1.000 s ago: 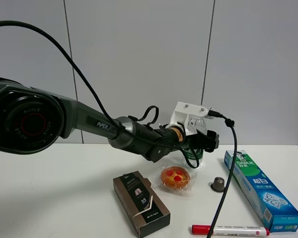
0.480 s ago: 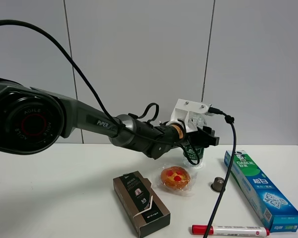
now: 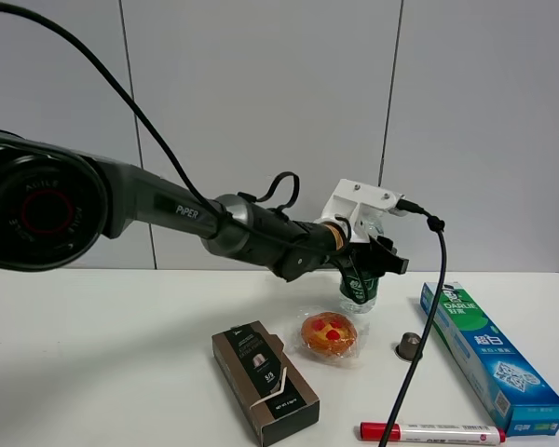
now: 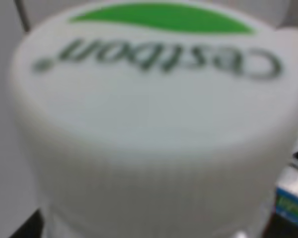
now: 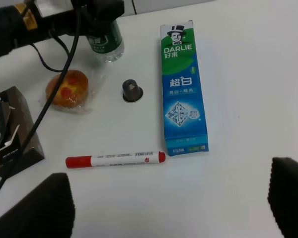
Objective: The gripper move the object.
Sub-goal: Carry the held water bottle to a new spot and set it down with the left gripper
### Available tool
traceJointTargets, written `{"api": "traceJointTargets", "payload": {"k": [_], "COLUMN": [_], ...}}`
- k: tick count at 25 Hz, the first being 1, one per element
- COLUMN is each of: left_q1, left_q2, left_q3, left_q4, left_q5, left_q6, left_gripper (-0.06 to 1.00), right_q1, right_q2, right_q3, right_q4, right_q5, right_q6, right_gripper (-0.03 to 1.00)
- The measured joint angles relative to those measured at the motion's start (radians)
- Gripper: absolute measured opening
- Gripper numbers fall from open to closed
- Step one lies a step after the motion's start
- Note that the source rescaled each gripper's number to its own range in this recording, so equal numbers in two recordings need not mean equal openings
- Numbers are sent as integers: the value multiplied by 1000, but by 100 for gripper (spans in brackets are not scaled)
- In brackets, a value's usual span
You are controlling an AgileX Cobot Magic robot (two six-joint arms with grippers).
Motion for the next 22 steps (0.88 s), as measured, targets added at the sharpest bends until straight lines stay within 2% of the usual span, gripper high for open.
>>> {"api": "traceJointTargets", "payload": {"k": [4,10,13,17,20,22], "left_q1": [1,2,2,6,29,57], "left_q2": [-74,-257,-386,-589,-741,-820], "left_q3": [13,120,247,486,691,817], "left_q4": [11,25,26,26,26,26], "left_q5": [160,213,236,242,200,134], "left_q6": [11,60,88,96,92,70], "left_gripper": [2,2,2,2,2,2], "right_q1": [0,0,0,0,0,0], "right_q2": [0,0,0,0,0,0], "right_q3": [0,0,0,0,0,0], "right_q4": [0,0,0,0,0,0], "right_q5": [0,0,0,0,0,0], "right_q6": [0,0,0,0,0,0], "right_gripper": [100,100,100,100,100,100]}}
